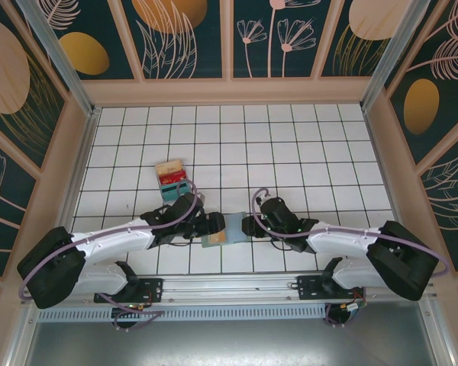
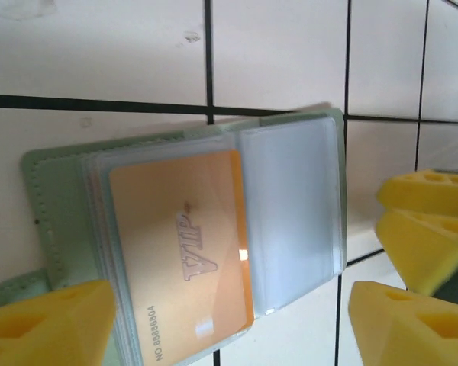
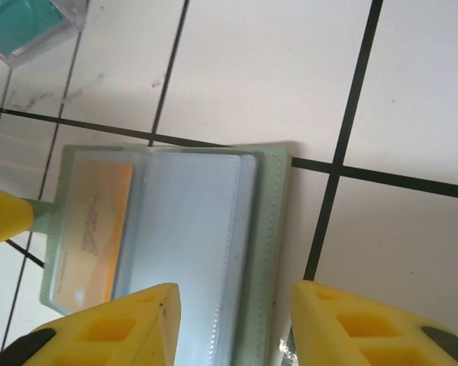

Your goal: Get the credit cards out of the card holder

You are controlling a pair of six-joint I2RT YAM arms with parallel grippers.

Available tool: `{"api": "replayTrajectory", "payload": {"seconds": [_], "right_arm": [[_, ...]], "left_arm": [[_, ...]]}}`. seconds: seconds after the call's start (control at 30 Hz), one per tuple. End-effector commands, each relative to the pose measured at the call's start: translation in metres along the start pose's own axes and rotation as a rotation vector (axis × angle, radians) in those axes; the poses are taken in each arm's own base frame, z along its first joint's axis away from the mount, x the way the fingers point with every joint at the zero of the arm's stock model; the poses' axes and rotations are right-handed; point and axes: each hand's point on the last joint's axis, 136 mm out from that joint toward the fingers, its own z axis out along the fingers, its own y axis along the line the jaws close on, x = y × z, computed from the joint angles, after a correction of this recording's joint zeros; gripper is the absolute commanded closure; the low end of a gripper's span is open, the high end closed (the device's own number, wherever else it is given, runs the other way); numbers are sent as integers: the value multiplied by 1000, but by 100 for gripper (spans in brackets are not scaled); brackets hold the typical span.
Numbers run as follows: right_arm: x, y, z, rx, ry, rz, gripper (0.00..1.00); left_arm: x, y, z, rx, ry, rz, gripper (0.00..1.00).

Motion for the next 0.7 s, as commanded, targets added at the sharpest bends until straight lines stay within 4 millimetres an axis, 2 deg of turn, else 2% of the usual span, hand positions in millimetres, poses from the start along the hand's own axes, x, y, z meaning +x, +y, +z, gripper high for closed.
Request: {"api": "replayTrajectory", "payload": {"seconds": [0.0,0.13,0.17,0.23,0.3,0.43,0.57,0.67], "right_arm": [[-13,11,-9,-15,-20,17,58],[-18,27,-12,-82,-18,37,62],[-17,32,-11,-105,-9,46,64],[-14,42,-9,-151,12,56,67],[-11,51,-4,-187,35,67,72],[-5,62,5,-230,74,79,76],[0,67,15,-238,103,83,79],[1,69,20,-243,113,89,79]], "left_arm": [[2,18,-2,-56,-22,14,28],[7,26,0,-56,-24,7,36],[8,29,1,-59,-25,8,44],[9,31,2,-57,-27,3,50],[10,30,3,-38,-28,0,62],[9,26,3,-13,-33,-1,74],[7,19,1,8,-38,1,83],[6,20,2,4,-40,2,85]]}}
